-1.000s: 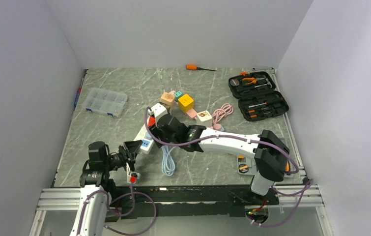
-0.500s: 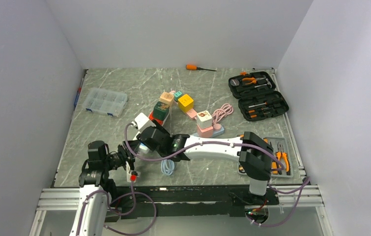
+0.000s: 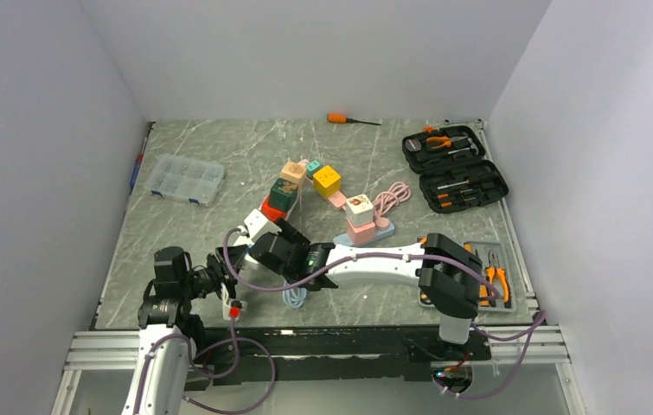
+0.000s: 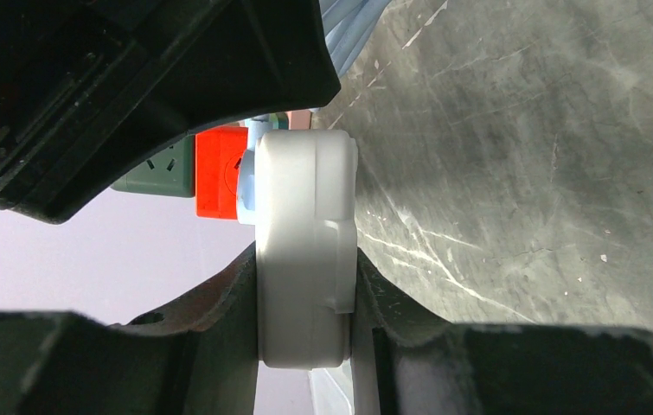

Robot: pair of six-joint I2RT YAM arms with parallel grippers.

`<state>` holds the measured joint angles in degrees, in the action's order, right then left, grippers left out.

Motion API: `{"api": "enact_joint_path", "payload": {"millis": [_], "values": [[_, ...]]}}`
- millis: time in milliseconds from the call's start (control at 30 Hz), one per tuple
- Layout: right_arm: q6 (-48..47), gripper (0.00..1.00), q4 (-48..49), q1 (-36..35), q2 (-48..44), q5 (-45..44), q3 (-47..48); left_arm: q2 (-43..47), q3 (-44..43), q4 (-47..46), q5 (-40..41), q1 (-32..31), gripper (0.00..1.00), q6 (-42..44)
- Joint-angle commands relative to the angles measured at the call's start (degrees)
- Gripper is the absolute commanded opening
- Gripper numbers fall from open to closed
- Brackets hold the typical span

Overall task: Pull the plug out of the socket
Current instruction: Remove the plug from the socket.

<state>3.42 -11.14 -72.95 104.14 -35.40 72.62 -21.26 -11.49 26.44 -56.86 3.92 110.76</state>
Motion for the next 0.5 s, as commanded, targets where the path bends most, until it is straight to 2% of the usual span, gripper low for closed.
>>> {"api": "enact_joint_path", "payload": {"millis": [0,300,467], "values": [[-0.38,0.63,0.77,-0.37,-2.04,0.00,0.11,0.16,-4.02,-2.84,-2.97,0.02,0.06,-0.25],[-6.20,0.59,4.97,0.41,4.73,-3.81,3.82,0.17,-4.33,-2.11,-3.13,0.01,0.06,0.29],[-9.15,0.49,6.97,0.53,6.73,-5.70,4.46,0.33,-4.50,-2.04,-2.82,0.02,0.06,-0.23]]}}
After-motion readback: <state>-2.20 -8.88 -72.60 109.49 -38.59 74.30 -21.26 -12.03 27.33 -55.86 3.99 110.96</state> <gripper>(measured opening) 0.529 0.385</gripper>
